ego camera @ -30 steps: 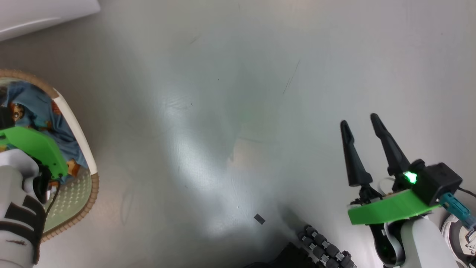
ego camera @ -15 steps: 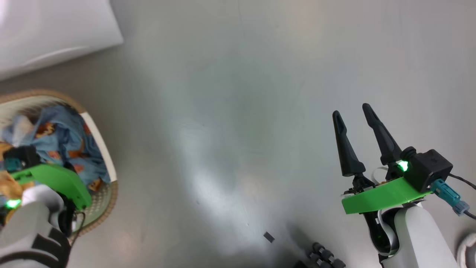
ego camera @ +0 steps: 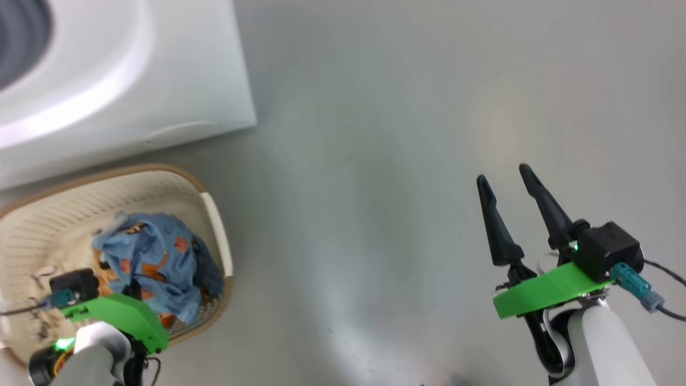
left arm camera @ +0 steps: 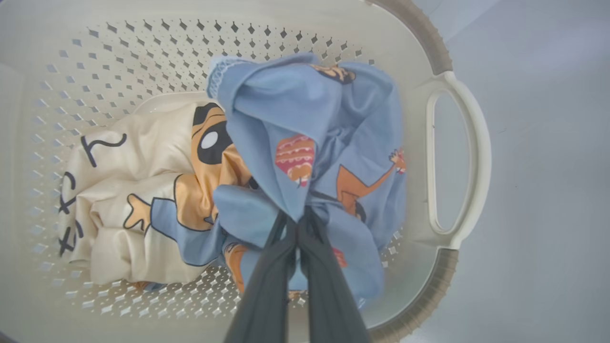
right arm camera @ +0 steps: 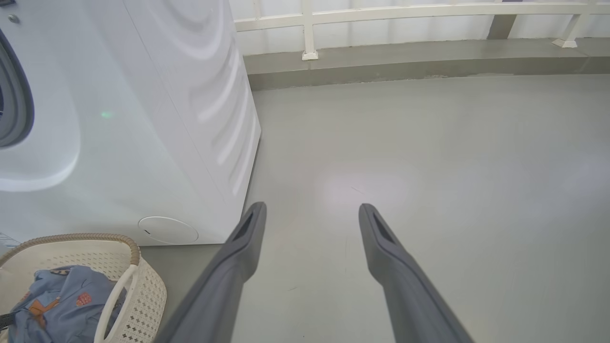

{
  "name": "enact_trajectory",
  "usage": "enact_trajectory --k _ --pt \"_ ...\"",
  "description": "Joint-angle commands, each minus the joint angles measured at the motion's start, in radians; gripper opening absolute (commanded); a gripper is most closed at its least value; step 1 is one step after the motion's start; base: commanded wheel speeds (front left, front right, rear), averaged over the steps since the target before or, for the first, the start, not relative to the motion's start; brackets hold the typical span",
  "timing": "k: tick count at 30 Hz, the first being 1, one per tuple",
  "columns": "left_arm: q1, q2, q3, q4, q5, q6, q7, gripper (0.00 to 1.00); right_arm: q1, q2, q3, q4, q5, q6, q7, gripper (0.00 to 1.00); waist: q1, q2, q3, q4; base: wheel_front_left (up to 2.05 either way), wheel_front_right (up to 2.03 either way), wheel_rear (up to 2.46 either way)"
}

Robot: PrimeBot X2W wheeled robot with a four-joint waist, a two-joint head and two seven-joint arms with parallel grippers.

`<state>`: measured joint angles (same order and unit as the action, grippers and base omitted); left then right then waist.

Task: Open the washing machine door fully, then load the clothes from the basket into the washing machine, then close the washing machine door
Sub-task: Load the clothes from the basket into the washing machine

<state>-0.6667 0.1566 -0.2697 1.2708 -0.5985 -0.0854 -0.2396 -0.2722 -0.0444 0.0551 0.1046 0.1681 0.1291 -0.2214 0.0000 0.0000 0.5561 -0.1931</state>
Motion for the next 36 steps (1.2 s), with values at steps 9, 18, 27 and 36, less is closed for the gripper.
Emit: enact_trajectory --k 9,18,27,36 --pt "0.165 0.011 0.061 -0.23 0.033 0.026 -0.022 0.0 0.085 -0.006 -0.003 -0.019 -0.021 0.002 0.03 1.0 0.0 0.0 -0.211 0.174 0.0 0.0 0.0" --pt "0.326 -0.024 0.125 -0.476 0.097 0.034 -0.022 0.0 0.124 -0.006 -0.002 -0.017 -0.016 0.002 0.044 1.0 0.0 0.0 -0.306 0.242 0.0 0.0 0.0" --pt "0.472 -0.04 0.202 -0.645 0.143 0.025 -0.022 0.0 0.171 -0.006 -0.002 -0.011 -0.007 0.002 0.052 1.0 0.0 0.0 -0.403 0.267 0.0 0.0 0.0" --pt "0.569 -0.056 0.232 -0.786 0.182 -0.008 -0.022 0.0 0.214 -0.006 0.01 -0.009 0.007 0.002 0.058 1.0 0.0 0.0 -0.469 0.272 0.0 0.0 0.0"
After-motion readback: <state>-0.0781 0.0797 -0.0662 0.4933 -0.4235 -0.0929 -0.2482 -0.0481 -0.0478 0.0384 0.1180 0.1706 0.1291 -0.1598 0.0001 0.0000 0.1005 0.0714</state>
